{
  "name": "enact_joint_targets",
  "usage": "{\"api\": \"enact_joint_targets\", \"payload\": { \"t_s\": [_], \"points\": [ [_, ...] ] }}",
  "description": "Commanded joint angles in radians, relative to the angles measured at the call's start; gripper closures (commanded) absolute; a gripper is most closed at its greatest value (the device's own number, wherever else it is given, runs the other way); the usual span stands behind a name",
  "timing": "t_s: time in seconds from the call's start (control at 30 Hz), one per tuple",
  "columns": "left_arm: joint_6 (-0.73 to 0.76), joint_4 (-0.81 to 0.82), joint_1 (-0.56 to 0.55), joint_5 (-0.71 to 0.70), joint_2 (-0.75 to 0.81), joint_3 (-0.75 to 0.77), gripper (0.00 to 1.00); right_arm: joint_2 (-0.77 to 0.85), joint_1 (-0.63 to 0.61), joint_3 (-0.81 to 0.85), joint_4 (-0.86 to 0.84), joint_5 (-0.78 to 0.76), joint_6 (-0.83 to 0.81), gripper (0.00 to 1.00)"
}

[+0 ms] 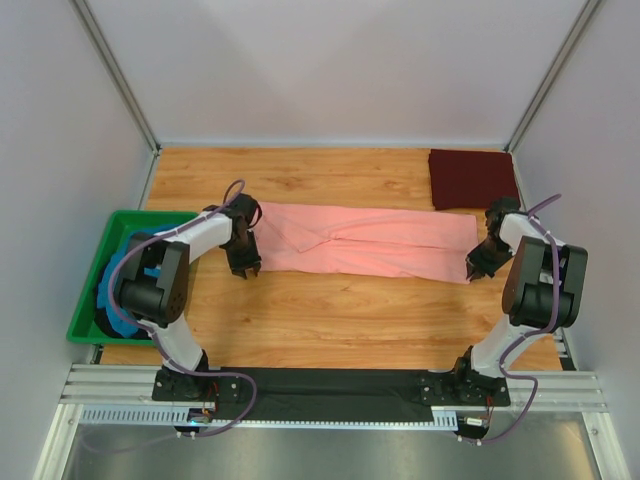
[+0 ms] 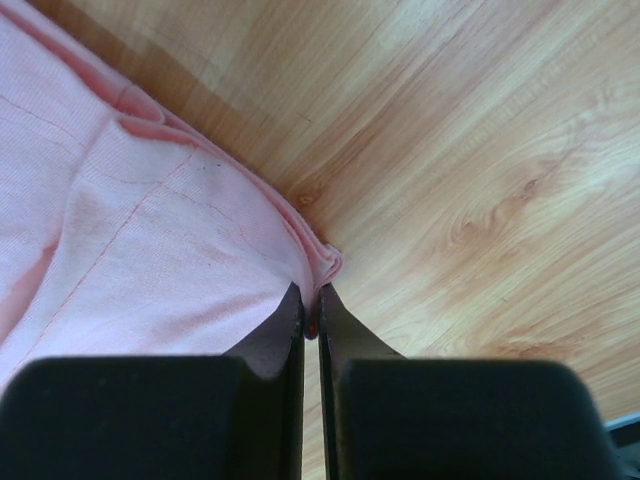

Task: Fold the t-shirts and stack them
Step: Fold the tshirt

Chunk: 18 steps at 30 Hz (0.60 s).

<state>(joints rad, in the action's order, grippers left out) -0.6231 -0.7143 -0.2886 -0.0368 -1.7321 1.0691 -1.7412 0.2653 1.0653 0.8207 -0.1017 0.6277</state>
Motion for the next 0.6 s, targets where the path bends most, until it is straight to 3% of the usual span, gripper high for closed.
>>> {"api": "enact_joint_targets", "payload": {
  "t_s": [0.0,0.07,0.3,0.37,0.57],
  "points": [
    [-0.017,-0.008,-0.006,-0.043,-0.036,0.048,0.61,0.020,0.006,-0.031,0.008,-0.023,0.001,1.00],
    [-0.004,-0.033,-0.006,-0.064,-0.072,0.081,0.64,0.020,0.006,-0.031,0.006,-0.020,-0.003,1.00],
    [-0.021,-0.097,-0.006,-0.124,-0.078,0.114,0.94,0.017,0.006,-0.016,0.021,-0.027,-0.020,1.00],
    [-0.030,-0.116,-0.006,-0.114,-0.043,0.104,0.94,0.020,0.006,-0.015,0.024,-0.029,-0.023,1.00],
    [-0.081,-0.064,-0.004,-0.031,0.123,0.017,0.72,0.022,0.006,-0.025,0.021,-0.024,-0.013,1.00]
  ]
}}
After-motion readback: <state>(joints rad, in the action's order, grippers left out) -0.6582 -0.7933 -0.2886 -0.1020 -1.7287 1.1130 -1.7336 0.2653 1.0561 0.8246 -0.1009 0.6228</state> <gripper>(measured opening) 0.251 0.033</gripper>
